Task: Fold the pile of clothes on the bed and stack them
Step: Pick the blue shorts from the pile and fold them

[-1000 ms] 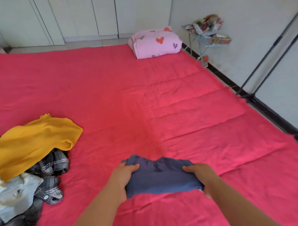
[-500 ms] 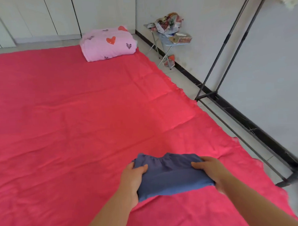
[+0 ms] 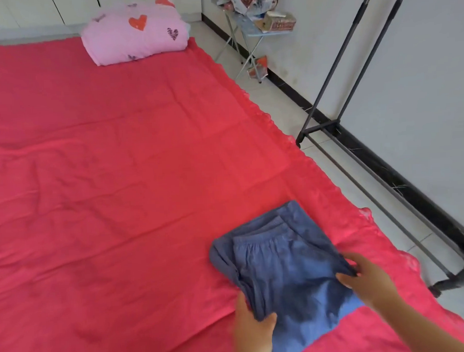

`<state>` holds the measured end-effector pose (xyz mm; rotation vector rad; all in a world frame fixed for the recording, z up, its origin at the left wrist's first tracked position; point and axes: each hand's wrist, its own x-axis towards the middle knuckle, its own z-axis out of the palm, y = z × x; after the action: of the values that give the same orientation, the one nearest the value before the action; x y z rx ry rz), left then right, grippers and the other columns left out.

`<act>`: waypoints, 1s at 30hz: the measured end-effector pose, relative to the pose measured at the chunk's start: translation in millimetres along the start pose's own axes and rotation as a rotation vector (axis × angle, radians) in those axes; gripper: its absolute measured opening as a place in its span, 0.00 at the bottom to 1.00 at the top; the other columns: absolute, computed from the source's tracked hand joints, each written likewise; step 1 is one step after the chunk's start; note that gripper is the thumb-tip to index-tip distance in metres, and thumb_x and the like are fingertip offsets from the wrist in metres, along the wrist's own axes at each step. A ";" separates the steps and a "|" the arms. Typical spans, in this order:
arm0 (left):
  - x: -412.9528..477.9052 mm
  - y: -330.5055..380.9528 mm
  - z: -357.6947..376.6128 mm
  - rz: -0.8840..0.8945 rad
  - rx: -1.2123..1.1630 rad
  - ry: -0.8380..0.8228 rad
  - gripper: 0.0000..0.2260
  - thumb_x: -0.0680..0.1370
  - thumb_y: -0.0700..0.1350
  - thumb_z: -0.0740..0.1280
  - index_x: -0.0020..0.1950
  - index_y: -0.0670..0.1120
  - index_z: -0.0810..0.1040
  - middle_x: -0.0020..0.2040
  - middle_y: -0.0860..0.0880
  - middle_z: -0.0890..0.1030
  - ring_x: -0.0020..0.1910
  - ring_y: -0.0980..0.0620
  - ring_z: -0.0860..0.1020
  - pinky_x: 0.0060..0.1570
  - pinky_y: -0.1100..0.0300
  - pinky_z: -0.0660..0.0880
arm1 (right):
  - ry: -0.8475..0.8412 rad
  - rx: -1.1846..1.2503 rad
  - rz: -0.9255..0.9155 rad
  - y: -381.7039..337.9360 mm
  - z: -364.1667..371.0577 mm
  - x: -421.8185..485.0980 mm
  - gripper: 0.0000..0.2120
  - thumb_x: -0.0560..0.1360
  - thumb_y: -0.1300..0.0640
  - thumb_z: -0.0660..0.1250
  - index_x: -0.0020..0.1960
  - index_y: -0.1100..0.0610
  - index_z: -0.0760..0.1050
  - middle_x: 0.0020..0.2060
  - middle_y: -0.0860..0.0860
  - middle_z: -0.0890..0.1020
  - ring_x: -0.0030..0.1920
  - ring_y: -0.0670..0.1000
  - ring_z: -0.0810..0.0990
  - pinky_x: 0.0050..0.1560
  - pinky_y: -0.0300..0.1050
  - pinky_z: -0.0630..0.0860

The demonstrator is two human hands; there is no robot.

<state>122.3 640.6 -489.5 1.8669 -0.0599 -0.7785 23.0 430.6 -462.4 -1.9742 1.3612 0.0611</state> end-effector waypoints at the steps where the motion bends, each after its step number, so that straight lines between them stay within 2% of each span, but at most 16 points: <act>1: -0.5 -11.3 3.6 0.036 0.075 0.022 0.26 0.70 0.38 0.69 0.65 0.49 0.66 0.55 0.43 0.79 0.54 0.74 0.72 0.49 0.83 0.64 | -0.005 -0.035 0.023 8.7 4.7 -2.4 0.23 0.67 0.60 0.71 0.62 0.60 0.74 0.48 0.59 0.82 0.50 0.58 0.80 0.49 0.47 0.71; 3: -5.7 -17.3 6.1 0.021 0.261 -0.030 0.33 0.70 0.39 0.71 0.66 0.59 0.57 0.59 0.46 0.74 0.57 0.60 0.74 0.50 0.81 0.66 | 0.024 -0.104 0.061 19.7 10.2 -5.1 0.23 0.68 0.65 0.70 0.63 0.61 0.73 0.48 0.60 0.80 0.49 0.59 0.79 0.47 0.47 0.69; 5: 2.2 -22.6 5.6 0.131 0.408 0.073 0.48 0.56 0.39 0.80 0.72 0.47 0.61 0.62 0.38 0.74 0.58 0.41 0.77 0.55 0.61 0.73 | 0.130 -0.203 0.027 21.9 14.2 -5.2 0.28 0.68 0.66 0.70 0.67 0.60 0.70 0.53 0.62 0.78 0.52 0.62 0.77 0.51 0.51 0.71; 6: 4.6 -21.7 4.7 0.213 0.496 0.093 0.52 0.48 0.43 0.83 0.70 0.42 0.66 0.61 0.35 0.75 0.55 0.37 0.79 0.51 0.53 0.76 | 0.187 -0.254 -0.035 19.7 17.7 -4.9 0.30 0.68 0.64 0.70 0.68 0.57 0.69 0.57 0.62 0.77 0.55 0.63 0.76 0.55 0.54 0.72; 8: 12.6 -13.8 5.6 0.426 0.749 0.111 0.53 0.45 0.52 0.82 0.68 0.43 0.69 0.63 0.37 0.74 0.54 0.39 0.80 0.47 0.50 0.78 | 0.256 -0.348 -0.278 9.7 30.8 -5.2 0.27 0.70 0.57 0.68 0.69 0.52 0.69 0.61 0.58 0.76 0.59 0.62 0.75 0.58 0.57 0.74; 11: 30.1 -8.7 5.5 0.692 1.014 -0.073 0.51 0.50 0.63 0.78 0.69 0.50 0.66 0.70 0.43 0.67 0.66 0.42 0.70 0.57 0.45 0.74 | 0.239 -0.535 -0.646 -6.9 62.5 -6.4 0.22 0.77 0.43 0.52 0.69 0.47 0.65 0.66 0.53 0.73 0.66 0.58 0.69 0.63 0.57 0.67; 14: 52.1 -24.5 -2.4 0.693 1.219 -0.187 0.50 0.49 0.70 0.73 0.68 0.50 0.70 0.70 0.43 0.69 0.68 0.42 0.64 0.66 0.41 0.56 | 0.162 -0.718 -0.680 -2.7 89.8 -0.6 0.26 0.79 0.41 0.36 0.70 0.46 0.63 0.68 0.51 0.70 0.70 0.58 0.61 0.65 0.56 0.56; 16: 61.3 -38.0 -9.6 0.634 1.261 -0.214 0.44 0.54 0.72 0.67 0.65 0.51 0.74 0.67 0.44 0.73 0.68 0.43 0.64 0.66 0.42 0.50 | 0.148 -0.779 -0.647 14.7 100.5 5.6 0.27 0.79 0.40 0.35 0.73 0.45 0.58 0.67 0.52 0.71 0.75 0.58 0.51 0.70 0.57 0.48; 18: 65.1 -41.7 -14.4 0.586 1.293 -0.240 0.39 0.60 0.71 0.55 0.64 0.52 0.76 0.66 0.45 0.75 0.67 0.43 0.67 0.67 0.42 0.50 | 0.158 -0.806 -0.642 28.4 104.5 7.1 0.27 0.79 0.39 0.36 0.76 0.44 0.50 0.67 0.53 0.71 0.76 0.55 0.43 0.72 0.55 0.41; 20: 64.1 -39.0 -14.7 0.575 1.309 -0.253 0.39 0.60 0.70 0.51 0.62 0.52 0.77 0.65 0.45 0.76 0.65 0.42 0.73 0.66 0.42 0.51 | 0.137 -0.823 -0.623 28.4 102.8 5.8 0.28 0.79 0.39 0.35 0.75 0.46 0.53 0.65 0.54 0.75 0.74 0.59 0.52 0.69 0.59 0.48; 22: 61.2 -33.2 -15.9 0.632 1.309 -0.230 0.39 0.59 0.71 0.58 0.62 0.51 0.78 0.65 0.45 0.76 0.64 0.42 0.74 0.66 0.42 0.54 | 0.122 -0.833 -0.609 18.7 99.1 -1.1 0.29 0.79 0.40 0.35 0.70 0.48 0.63 0.63 0.55 0.77 0.67 0.61 0.62 0.62 0.61 0.56; 24: 56.1 -23.2 -20.7 0.722 1.308 -0.158 0.40 0.56 0.71 0.67 0.63 0.50 0.78 0.65 0.45 0.76 0.64 0.43 0.75 0.63 0.42 0.59 | 0.198 -0.813 -0.655 6.2 98.4 -10.7 0.29 0.79 0.41 0.34 0.67 0.49 0.66 0.63 0.54 0.76 0.65 0.60 0.65 0.60 0.60 0.58; 26: 49.8 -10.2 -31.2 0.756 1.280 -0.078 0.40 0.54 0.69 0.72 0.61 0.49 0.79 0.63 0.45 0.77 0.62 0.44 0.77 0.62 0.41 0.67 | 0.262 -0.806 -0.725 -8.3 100.5 -19.5 0.25 0.80 0.42 0.39 0.64 0.49 0.68 0.61 0.54 0.76 0.63 0.59 0.70 0.61 0.59 0.62; 27: 46.1 -2.1 -39.3 0.753 1.267 -0.042 0.39 0.53 0.68 0.75 0.59 0.48 0.80 0.62 0.45 0.79 0.60 0.44 0.78 0.59 0.42 0.72 | 0.282 -0.807 -0.772 -19.9 100.1 -27.0 0.20 0.78 0.42 0.48 0.62 0.49 0.69 0.59 0.54 0.77 0.61 0.59 0.74 0.59 0.61 0.67; 29: 39.1 14.1 -60.5 0.742 1.258 0.015 0.37 0.52 0.64 0.77 0.56 0.47 0.82 0.58 0.45 0.81 0.57 0.44 0.79 0.52 0.44 0.77 | 0.254 -0.786 -0.799 -44.6 100.5 -39.5 0.22 0.63 0.47 0.73 0.55 0.51 0.76 0.53 0.54 0.81 0.53 0.58 0.81 0.50 0.59 0.78; 30: 35.9 21.2 -73.4 0.733 1.259 0.040 0.36 0.51 0.62 0.78 0.55 0.47 0.82 0.57 0.45 0.81 0.56 0.44 0.80 0.51 0.45 0.77 | 0.205 -0.767 -0.795 -55.6 103.2 -45.1 0.25 0.55 0.51 0.78 0.52 0.51 0.78 0.51 0.54 0.82 0.50 0.57 0.83 0.47 0.58 0.79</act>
<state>196.4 677.2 -472.4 2.6899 -1.3922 -0.1117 85.1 536.3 -489.8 -3.1158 0.5869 0.0031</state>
